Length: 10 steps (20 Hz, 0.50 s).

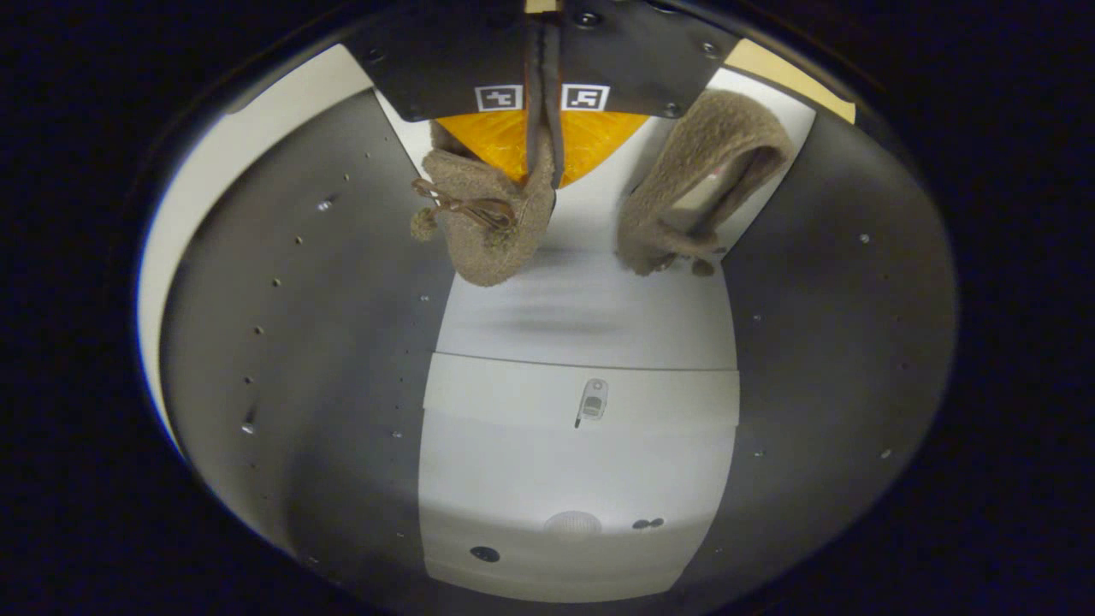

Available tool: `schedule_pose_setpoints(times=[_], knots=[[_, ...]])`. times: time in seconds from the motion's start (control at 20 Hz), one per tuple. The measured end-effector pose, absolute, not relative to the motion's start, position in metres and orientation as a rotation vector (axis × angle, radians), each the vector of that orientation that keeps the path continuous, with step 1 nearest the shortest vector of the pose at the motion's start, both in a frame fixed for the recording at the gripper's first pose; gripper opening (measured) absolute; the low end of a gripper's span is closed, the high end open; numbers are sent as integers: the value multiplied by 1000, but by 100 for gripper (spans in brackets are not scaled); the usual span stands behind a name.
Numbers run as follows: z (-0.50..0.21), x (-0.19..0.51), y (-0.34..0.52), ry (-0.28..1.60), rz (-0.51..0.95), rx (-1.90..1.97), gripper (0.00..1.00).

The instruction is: Open the shoe cabinet door, grab the shoes and put them into the shoe cabinet, then close the shoe cabinet door.

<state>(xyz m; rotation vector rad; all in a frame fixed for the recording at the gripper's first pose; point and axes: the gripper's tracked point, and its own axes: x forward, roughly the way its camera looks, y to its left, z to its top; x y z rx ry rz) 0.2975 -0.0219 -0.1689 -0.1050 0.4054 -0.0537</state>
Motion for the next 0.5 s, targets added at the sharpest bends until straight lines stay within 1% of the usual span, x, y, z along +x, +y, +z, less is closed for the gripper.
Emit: schedule_pose_setpoints(times=[0.25, 0.5], knots=[[-178, 330, -25, 421, -60, -104, 2], [-188, 340, -21, 447, -46, -108, 3]])
